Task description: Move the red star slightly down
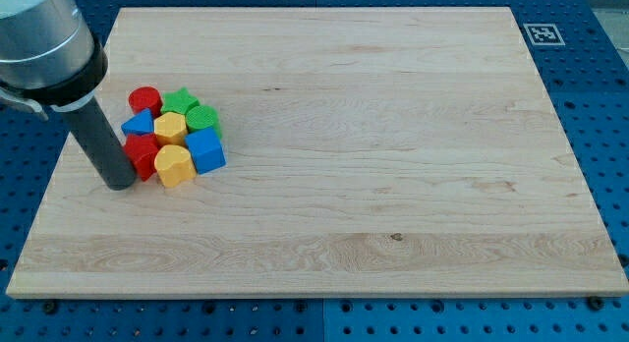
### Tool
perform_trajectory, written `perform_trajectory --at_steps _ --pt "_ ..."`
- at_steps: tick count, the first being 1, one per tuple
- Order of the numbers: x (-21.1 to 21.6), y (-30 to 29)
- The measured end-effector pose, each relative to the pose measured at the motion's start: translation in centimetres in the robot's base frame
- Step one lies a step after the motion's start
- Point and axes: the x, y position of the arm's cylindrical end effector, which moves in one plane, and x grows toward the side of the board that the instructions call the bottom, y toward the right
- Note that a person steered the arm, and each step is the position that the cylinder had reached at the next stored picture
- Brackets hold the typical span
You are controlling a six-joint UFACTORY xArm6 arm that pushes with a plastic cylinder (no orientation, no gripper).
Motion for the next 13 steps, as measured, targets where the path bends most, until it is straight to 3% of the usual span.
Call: perform_trajectory --at_steps 2,3,5,13 --pt "-0.5 -3.1" --pt "-3.0 -5.7" --pt "-4.2 3.5" --pt "6.5 5.6"
